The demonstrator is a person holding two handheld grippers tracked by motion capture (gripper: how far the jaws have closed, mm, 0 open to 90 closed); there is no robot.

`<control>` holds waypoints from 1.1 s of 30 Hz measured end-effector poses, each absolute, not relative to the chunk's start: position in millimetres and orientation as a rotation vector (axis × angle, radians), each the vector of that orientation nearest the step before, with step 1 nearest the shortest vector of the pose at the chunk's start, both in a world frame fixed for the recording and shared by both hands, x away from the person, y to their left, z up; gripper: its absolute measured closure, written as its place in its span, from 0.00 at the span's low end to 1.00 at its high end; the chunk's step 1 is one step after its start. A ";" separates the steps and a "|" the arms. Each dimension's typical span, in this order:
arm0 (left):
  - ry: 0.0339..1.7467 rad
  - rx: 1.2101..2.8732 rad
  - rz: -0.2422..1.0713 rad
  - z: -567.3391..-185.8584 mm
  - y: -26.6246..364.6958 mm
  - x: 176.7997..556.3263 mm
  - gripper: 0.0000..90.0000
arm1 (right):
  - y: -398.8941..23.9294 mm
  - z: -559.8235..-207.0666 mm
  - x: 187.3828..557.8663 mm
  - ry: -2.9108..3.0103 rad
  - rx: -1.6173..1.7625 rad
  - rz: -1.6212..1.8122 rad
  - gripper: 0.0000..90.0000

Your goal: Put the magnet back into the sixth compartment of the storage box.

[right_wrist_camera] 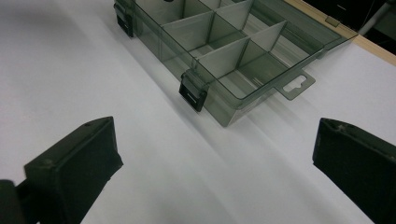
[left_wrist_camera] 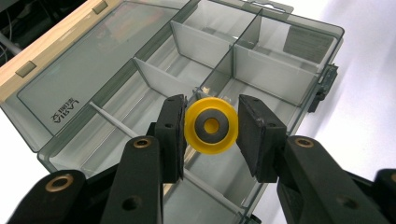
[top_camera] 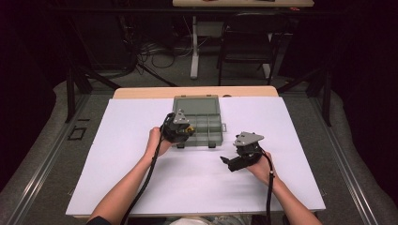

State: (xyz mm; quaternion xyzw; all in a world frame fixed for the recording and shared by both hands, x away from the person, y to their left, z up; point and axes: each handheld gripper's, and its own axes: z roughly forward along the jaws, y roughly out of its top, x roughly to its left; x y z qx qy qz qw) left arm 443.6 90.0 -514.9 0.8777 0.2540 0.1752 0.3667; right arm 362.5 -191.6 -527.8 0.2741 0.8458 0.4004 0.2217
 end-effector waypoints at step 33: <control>0.688 2.256 0.415 -522.7 89.3 447.4 0.44 | -191.5 -528.4 362.7 2.342 0.752 1.102 0.00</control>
